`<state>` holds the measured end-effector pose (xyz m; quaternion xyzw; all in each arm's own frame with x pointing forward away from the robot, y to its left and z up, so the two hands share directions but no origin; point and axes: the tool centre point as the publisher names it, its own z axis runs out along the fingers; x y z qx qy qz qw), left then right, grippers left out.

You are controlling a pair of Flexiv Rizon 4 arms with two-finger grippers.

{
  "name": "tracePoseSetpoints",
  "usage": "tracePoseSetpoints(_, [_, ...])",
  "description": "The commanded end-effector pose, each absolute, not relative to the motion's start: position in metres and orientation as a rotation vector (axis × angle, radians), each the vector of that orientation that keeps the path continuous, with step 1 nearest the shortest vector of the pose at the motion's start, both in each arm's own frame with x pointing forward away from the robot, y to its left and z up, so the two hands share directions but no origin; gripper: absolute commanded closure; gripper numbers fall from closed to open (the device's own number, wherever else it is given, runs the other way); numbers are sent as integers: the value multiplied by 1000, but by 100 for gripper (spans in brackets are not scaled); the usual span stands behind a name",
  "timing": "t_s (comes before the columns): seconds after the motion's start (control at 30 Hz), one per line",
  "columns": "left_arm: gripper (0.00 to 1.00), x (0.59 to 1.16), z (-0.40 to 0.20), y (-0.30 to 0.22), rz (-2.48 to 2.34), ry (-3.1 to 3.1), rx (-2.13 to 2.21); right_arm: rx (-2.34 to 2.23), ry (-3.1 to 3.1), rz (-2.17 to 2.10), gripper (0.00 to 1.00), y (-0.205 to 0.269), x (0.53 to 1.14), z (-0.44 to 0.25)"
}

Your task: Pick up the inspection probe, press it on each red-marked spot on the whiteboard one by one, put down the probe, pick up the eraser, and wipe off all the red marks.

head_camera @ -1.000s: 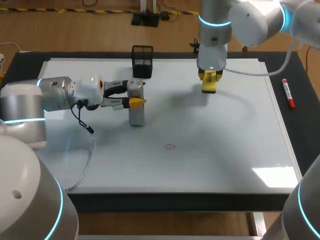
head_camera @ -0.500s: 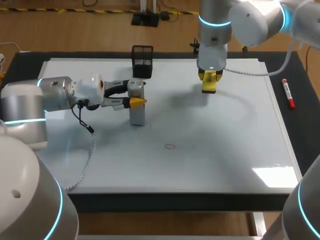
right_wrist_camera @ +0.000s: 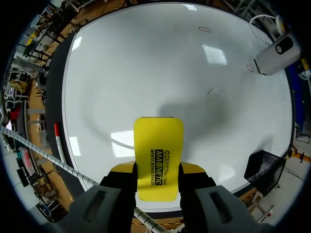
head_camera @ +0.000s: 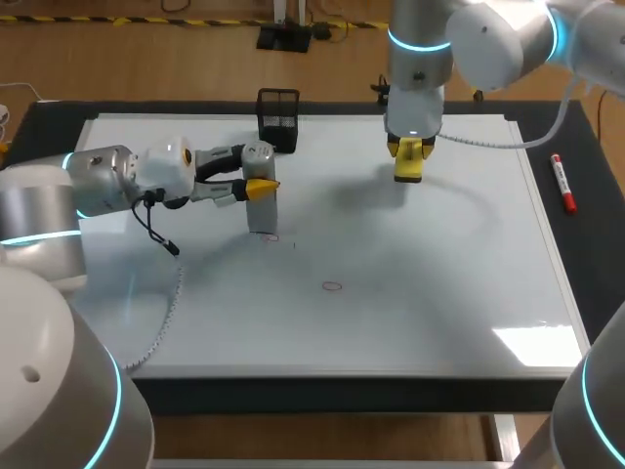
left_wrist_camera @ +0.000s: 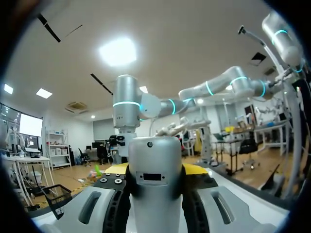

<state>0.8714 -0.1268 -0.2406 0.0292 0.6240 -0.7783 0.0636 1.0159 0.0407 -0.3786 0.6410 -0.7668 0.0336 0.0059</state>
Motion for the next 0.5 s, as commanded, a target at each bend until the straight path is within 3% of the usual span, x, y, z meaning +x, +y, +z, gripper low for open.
tracePoseSetpoints(0.03, [100,874,-230,-114,-2342,1873,87,2009,-2397,108,100,39,1016,-377])
tracePoseSetpoints(0.5, [100,900,-212,-57,-2342,1806,7,2009,-2397,108,100,39,1016,-377])
